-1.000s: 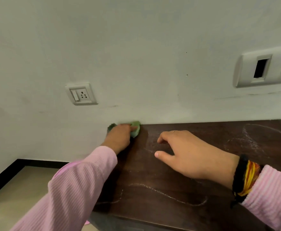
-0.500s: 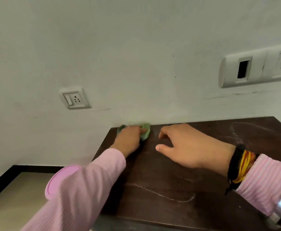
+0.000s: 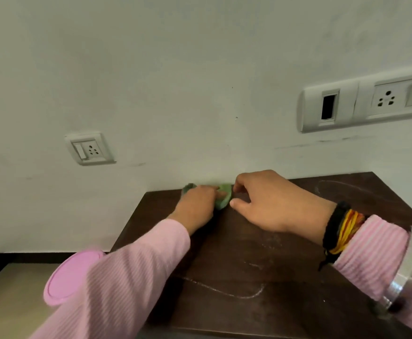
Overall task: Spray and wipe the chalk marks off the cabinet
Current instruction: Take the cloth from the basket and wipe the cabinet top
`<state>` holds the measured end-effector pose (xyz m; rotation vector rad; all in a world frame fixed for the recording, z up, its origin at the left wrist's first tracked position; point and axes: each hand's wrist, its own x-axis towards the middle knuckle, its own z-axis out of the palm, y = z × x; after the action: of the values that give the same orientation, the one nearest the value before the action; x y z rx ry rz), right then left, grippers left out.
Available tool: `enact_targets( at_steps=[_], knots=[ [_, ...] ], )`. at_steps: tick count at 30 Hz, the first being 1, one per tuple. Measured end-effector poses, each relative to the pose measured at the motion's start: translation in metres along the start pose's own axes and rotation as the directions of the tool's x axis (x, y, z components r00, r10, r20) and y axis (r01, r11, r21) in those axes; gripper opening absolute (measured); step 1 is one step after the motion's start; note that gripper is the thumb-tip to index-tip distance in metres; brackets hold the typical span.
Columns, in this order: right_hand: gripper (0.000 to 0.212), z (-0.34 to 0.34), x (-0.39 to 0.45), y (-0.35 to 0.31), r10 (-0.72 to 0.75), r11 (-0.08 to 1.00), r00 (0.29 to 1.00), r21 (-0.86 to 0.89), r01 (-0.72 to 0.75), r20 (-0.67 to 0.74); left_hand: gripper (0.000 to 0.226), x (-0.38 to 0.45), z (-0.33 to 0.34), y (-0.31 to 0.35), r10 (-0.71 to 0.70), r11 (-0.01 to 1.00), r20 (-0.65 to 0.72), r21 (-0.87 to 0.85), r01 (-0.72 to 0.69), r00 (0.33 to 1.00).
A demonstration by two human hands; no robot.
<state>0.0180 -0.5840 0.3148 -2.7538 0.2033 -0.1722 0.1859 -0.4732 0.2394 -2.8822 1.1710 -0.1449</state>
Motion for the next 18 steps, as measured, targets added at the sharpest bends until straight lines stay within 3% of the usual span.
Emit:
enact_targets(
  at_steps=[6, 8, 10, 13, 18],
  knots=[
    [0.033, -0.005, -0.002, 0.006, 0.009, 1.0, 1.0, 0.027, -0.009, -0.012, 0.06, -0.04, 0.0, -0.085, -0.222, 0.975, 0.049, 0.029, 0.221, 0.974],
    [0.032, -0.005, -0.002, 0.008, 0.01, 1.0, 1.0, 0.026, -0.01, -0.005, 0.071, -0.068, 0.0, -0.084, -0.178, 0.984, 0.069, 0.014, 0.178, 0.982],
    [0.033, -0.006, -0.002, 0.01, 0.018, 1.0, 1.0, 0.025, -0.017, -0.012, 0.077, -0.073, 0.001, -0.052, -0.044, 0.999, 0.085, -0.02, 0.046, 0.995],
    [0.032, -0.007, 0.0, 0.007, 0.022, 1.0, 0.999, 0.019, -0.021, -0.025, 0.069, -0.042, -0.001, 0.001, 0.146, 0.989, 0.066, -0.023, -0.145, 0.987],
    [0.035, -0.011, 0.001, 0.003, 0.007, 1.0, 0.998, 0.003, -0.007, -0.065, 0.055, 0.004, -0.006, -0.026, -0.068, 0.997, 0.027, 0.03, 0.067, 0.997]
  ],
)
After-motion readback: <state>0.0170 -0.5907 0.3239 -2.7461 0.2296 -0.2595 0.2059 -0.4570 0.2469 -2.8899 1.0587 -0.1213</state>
